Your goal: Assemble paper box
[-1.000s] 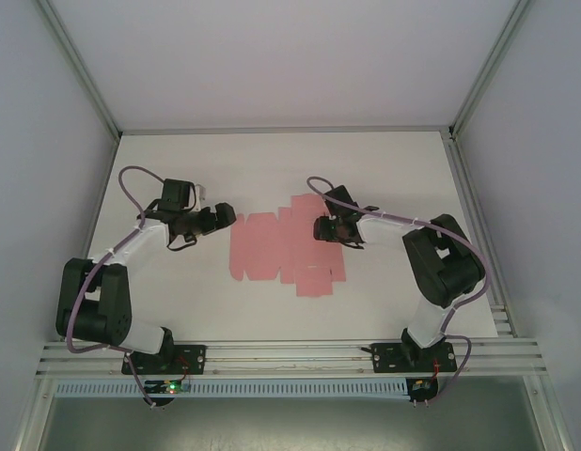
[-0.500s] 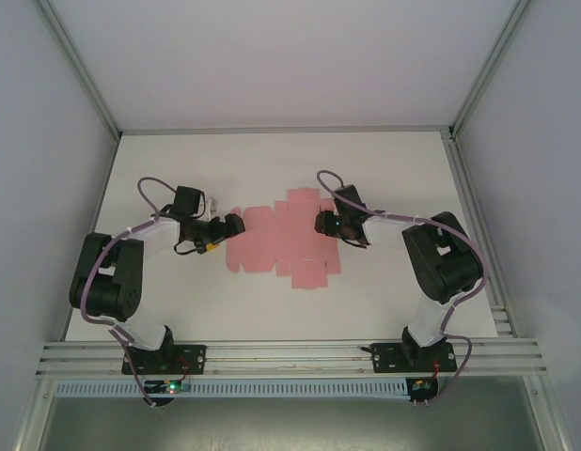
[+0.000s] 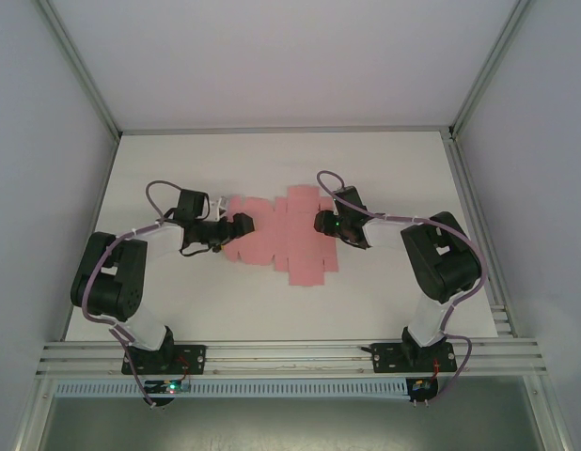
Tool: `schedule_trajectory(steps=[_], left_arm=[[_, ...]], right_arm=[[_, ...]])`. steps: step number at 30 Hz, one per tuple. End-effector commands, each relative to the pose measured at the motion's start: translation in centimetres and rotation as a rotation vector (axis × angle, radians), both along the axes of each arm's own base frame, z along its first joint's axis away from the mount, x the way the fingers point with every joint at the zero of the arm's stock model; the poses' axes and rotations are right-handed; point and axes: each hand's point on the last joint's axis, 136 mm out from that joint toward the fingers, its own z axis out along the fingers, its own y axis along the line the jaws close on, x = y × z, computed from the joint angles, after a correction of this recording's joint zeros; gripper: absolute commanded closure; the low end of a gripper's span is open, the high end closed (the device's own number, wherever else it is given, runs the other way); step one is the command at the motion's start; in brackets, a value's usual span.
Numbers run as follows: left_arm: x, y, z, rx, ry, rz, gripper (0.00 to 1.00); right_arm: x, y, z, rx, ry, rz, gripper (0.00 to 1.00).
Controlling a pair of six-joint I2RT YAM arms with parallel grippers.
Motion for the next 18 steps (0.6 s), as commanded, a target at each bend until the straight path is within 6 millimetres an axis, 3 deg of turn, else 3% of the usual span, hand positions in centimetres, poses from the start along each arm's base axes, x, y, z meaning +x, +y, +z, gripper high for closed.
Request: schedule_trajectory(steps=[1, 4, 6, 9, 13, 14, 18], left_arm=[[0.3, -0.9, 2.2, -0.066, -0.081, -0.018, 0.07], [0.6, -1.0, 3.8, -0.104, -0.15, -0.003, 0.09], [0.8, -1.0, 4.6, -0.104, -0.187, 0.001, 0.18], [1.0, -0.5, 4.6, -0.021, -0.208, 0.008, 0.55], [0.6, -1.0, 5.0, 0.018, -0.26, -0.041, 0.95], [0.6, -0.9, 5.3, 0.021, -0.279, -0.041, 1.0], [0.0, -0.9, 7.6, 0.016, -0.411, -0.067, 1.0]], right_arm=[[-8.2, -3.1, -8.1, -0.12, 0.362, -0.006, 0.57], [-8.4, -3.2, -8.2, -0.12, 0.361, -0.004, 0.57], [-8.4, -3.1, -8.2, -0.113, 0.355, 0.002, 0.57], [-8.2, -2.5, -7.8, -0.09, 0.328, 0.037, 0.57], [-7.3, -1.5, -5.7, -0.053, 0.252, 0.09, 0.53], [-7.1, -1.4, -4.8, -0.049, 0.222, 0.097, 0.5], [-6.2, -2.7, 0.2, -0.051, 0.056, 0.094, 0.33]])
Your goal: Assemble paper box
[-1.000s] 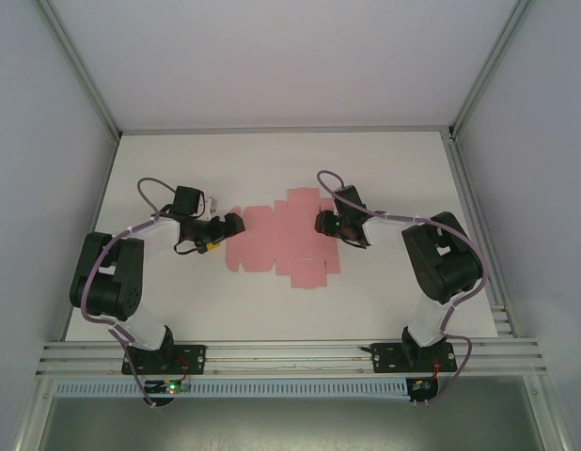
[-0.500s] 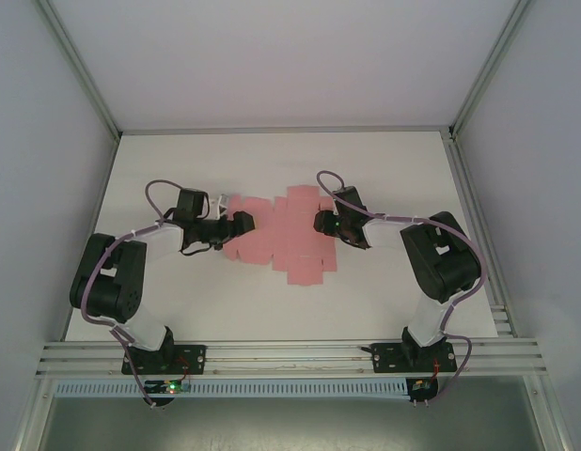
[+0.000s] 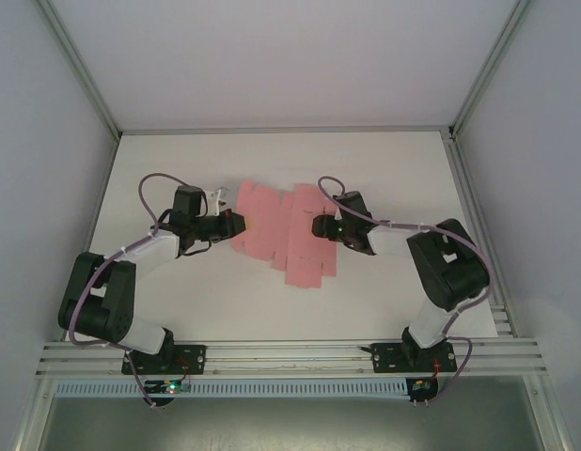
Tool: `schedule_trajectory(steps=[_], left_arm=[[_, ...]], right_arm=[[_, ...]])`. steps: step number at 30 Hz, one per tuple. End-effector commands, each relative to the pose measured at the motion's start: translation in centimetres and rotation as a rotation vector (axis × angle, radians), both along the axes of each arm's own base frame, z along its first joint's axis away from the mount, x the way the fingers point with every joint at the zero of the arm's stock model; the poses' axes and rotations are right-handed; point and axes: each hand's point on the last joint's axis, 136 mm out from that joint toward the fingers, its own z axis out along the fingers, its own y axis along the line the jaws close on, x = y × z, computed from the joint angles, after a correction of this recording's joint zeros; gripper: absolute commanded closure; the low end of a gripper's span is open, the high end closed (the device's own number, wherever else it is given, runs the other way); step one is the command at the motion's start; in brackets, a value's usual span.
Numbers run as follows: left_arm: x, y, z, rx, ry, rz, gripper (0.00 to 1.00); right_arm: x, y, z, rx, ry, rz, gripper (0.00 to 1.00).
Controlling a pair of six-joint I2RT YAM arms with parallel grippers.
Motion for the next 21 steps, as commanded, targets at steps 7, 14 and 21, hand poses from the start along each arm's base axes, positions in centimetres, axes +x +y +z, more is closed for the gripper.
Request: schedule_trajectory(steps=[7, 14, 21], left_arm=[[-4.1, -1.5, 8.5, -0.074, -0.448, -0.169, 1.0], [-9.0, -1.3, 14.5, -0.132, -0.698, -0.2, 1.0], [-12.6, -1.0, 19.1, -0.207, -0.856, -0.208, 1.0]], right_arm=[[-5.7, -4.3, 7.5, 0.132, -0.177, 0.083, 0.21], [-9.4, -4.7, 15.1, 0.309, -0.547, 0.191, 0.13], [-11.6, -4.0, 21.4, 0.414, -0.759, 0.261, 0.1]])
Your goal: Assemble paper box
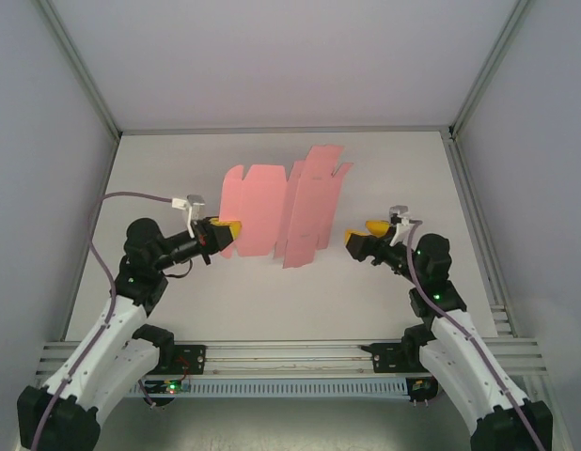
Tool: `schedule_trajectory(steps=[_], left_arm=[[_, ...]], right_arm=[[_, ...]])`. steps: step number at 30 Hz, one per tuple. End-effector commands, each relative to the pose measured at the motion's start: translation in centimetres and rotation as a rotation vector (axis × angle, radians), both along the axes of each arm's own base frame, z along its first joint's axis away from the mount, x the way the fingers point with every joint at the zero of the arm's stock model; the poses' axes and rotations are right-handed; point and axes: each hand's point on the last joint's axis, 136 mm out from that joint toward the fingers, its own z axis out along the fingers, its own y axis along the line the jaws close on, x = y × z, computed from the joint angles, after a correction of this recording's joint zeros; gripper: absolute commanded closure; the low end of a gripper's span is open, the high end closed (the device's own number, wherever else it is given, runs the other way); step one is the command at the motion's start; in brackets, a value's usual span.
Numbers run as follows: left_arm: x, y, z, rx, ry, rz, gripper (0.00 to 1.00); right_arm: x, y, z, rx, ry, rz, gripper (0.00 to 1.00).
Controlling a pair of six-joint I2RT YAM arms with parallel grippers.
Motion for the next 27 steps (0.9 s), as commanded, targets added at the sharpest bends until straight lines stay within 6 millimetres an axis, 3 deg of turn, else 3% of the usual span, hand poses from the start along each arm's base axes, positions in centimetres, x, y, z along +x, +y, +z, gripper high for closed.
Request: schedule_trajectory(steps=[1, 9, 17, 20, 21, 23, 27], left_arm=[[-1.6, -0.5, 2.3, -0.043, -0.096, -0.051, 1.0], [-2.8, -1.0, 3.7, -0.062, -0.147, -0.087, 1.0], [-4.6, -1.3, 4.6, -0.071, -0.217, -0.143, 1.0], [-4.6, -1.1, 4.6, -0.06, -0.219, -0.118, 1.0], [-4.6, -1.1, 4.7, -0.062, -0.22, -0.116, 1.0], [-4.1, -0.9, 4.7, -0.071, -0.209, -0.088, 1.0], [-1.2, 0.4, 3.9, -0.076, -0.136, 0.087, 1.0]], right_arm=[[-1.0, 1.0, 2.8, 0.059, -0.107, 0.088, 0.11], [-0.7, 2.5, 4.8, 0.063, -0.163, 0.201, 0.14], [1.1, 3.1, 4.3, 0.046, -0.145, 0.234, 0.13], [0.7, 4.1, 5.2, 0.06, -0.175, 0.321, 0.16], [0.5, 4.2, 5.6, 0.067, -0.186, 0.339, 0.18], [0.3, 4.4, 6.0, 0.068, -0.197, 0.362, 0.3], [-0.5, 4.4, 6.2, 0.062, -0.209, 0.374, 0.46]])
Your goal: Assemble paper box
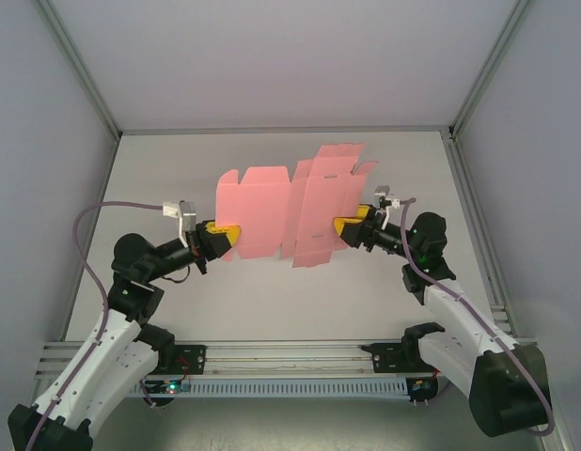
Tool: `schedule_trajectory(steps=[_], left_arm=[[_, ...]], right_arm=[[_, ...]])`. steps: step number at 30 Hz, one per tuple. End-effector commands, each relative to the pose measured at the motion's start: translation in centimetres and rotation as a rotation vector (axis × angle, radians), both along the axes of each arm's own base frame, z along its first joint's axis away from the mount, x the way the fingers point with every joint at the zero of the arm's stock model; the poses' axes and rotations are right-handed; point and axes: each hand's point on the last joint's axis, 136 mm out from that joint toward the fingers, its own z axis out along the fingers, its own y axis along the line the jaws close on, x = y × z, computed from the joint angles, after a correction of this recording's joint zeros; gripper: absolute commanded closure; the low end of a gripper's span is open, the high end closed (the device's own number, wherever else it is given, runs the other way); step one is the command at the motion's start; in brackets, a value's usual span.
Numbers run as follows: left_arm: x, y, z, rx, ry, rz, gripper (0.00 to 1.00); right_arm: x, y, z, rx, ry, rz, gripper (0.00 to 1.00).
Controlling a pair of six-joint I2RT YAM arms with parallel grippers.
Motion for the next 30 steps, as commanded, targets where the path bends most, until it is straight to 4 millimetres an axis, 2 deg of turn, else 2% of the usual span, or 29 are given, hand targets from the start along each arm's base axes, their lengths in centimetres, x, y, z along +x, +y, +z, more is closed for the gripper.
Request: schedule_trajectory(steps=[1, 3, 7, 8, 11, 14, 15, 16, 17, 18, 20, 23, 26, 30], left_arm=[[2.3, 1.3, 0.1, -0.024, 0.026, 0.162, 1.0], [3.1, 1.7, -0.3, -0.026, 0.045, 0.207, 1.0], [3.7, 1.9, -0.7, -0.028, 0.064, 0.231, 1.0], [3.7, 1.8, -0.7, -0.026, 0.061, 0.226, 1.0], [4.3, 2.1, -1.5, -0.009, 0.085, 0.265, 1.0], [5.5, 3.1, -3.0, 0.016, 0.14, 0.349, 1.0], [6.1, 3.7, -3.8, 0.033, 0.182, 0.405, 0.81], [6.8, 4.7, -4.8, 0.046, 0.237, 0.475, 0.48], [7.6, 6.0, -6.0, 0.073, 0.295, 0.567, 0.2], [8.0, 7.3, -7.0, 0.105, 0.339, 0.653, 0.01], [8.5, 10.4, -8.5, 0.18, 0.412, 0.832, 0.0], [8.4, 13.7, -8.9, 0.263, 0.471, 1.021, 0.0], [8.7, 14.7, -8.3, 0.274, 0.487, 1.084, 0.0], [9.7, 15.2, -7.7, 0.226, 0.488, 1.131, 0.0]], right_arm=[[-1.2, 0.1, 2.5, 0.006, -0.106, 0.042, 0.52], [-1.5, -0.1, 2.3, -0.006, -0.102, 0.03, 0.62], [-2.6, 0.0, 2.9, -0.008, -0.121, 0.045, 0.93], [-2.8, 0.2, 3.0, -0.014, -0.129, 0.054, 0.97], [-2.4, 0.2, 2.7, -0.056, -0.116, 0.021, 1.0], [-0.9, -0.2, 2.1, -0.095, -0.069, -0.057, 1.0], [-0.5, -0.4, 1.7, -0.123, -0.043, -0.081, 1.0], [-0.2, -0.4, 1.2, -0.158, -0.019, -0.096, 1.0], [0.1, -0.3, 0.4, -0.222, 0.003, -0.105, 1.0], [0.3, -0.2, -0.5, -0.297, 0.03, -0.122, 1.0], [0.2, 0.1, -2.8, -0.499, 0.075, -0.134, 1.0], [-2.0, 1.7, -4.7, -0.725, 0.102, 0.001, 1.0], [-6.2, 3.8, -4.9, -0.844, 0.062, 0.27, 1.0], [-7.5, 3.5, -4.1, -0.977, 0.031, 0.361, 1.0]])
